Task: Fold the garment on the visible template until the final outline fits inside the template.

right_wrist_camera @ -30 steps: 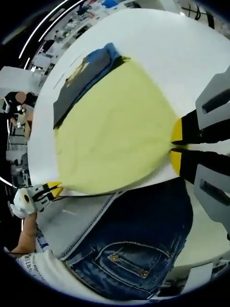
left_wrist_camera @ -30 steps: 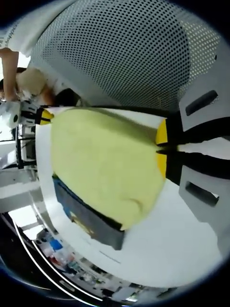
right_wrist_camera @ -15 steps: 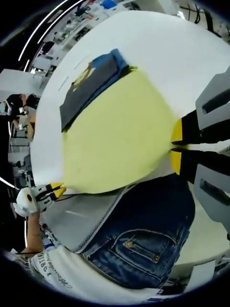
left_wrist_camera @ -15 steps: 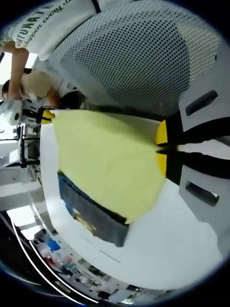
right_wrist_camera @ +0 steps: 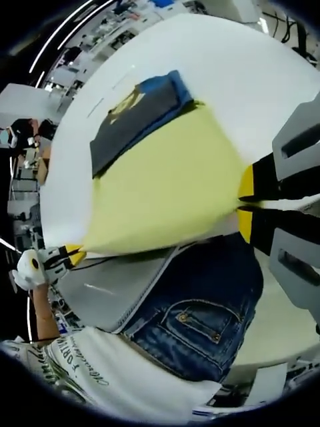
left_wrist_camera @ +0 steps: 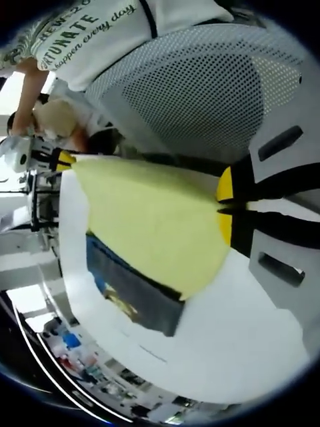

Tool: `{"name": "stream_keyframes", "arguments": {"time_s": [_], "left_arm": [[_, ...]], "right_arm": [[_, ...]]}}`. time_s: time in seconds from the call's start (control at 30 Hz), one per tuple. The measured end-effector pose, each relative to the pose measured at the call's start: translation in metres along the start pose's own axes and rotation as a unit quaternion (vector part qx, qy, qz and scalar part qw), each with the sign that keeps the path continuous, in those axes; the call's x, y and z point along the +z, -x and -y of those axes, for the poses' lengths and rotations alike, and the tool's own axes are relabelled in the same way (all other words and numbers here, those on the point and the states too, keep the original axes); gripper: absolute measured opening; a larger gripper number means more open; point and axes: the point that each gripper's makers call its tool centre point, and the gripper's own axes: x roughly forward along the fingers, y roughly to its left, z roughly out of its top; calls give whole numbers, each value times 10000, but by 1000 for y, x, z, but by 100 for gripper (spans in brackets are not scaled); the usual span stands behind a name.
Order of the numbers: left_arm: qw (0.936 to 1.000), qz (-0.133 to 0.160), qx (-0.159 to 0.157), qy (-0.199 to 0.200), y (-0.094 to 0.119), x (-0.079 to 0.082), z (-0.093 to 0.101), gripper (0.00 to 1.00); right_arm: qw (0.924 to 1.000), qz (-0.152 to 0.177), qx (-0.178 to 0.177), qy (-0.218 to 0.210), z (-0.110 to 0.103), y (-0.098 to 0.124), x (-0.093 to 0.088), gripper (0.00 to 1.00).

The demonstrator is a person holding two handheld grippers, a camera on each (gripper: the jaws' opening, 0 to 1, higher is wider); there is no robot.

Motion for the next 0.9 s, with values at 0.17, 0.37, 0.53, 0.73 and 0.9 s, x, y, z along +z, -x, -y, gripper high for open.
{"name": "stream_keyframes", "arguments": {"time_s": [0.17,0.37,0.53,0.73,0.9], "left_arm": [[10000,0,-50,-54,6,5,4,1],[9992,86,-44,-381,19,13,1,1],[9993,72,-68,-371,27,15,-2,1],[9995,269,-12,-152,36,26,-12,1],[9995,303,65,0,34,29,-19,1]], "right_arm": [[9999,-45,21,93,-1,10,2,0],[9998,-35,-26,198,1,20,8,0],[9996,14,50,276,-4,26,14,0],[9994,62,-62,344,3,31,21,0],[9989,106,-240,382,15,35,27,0]]}}
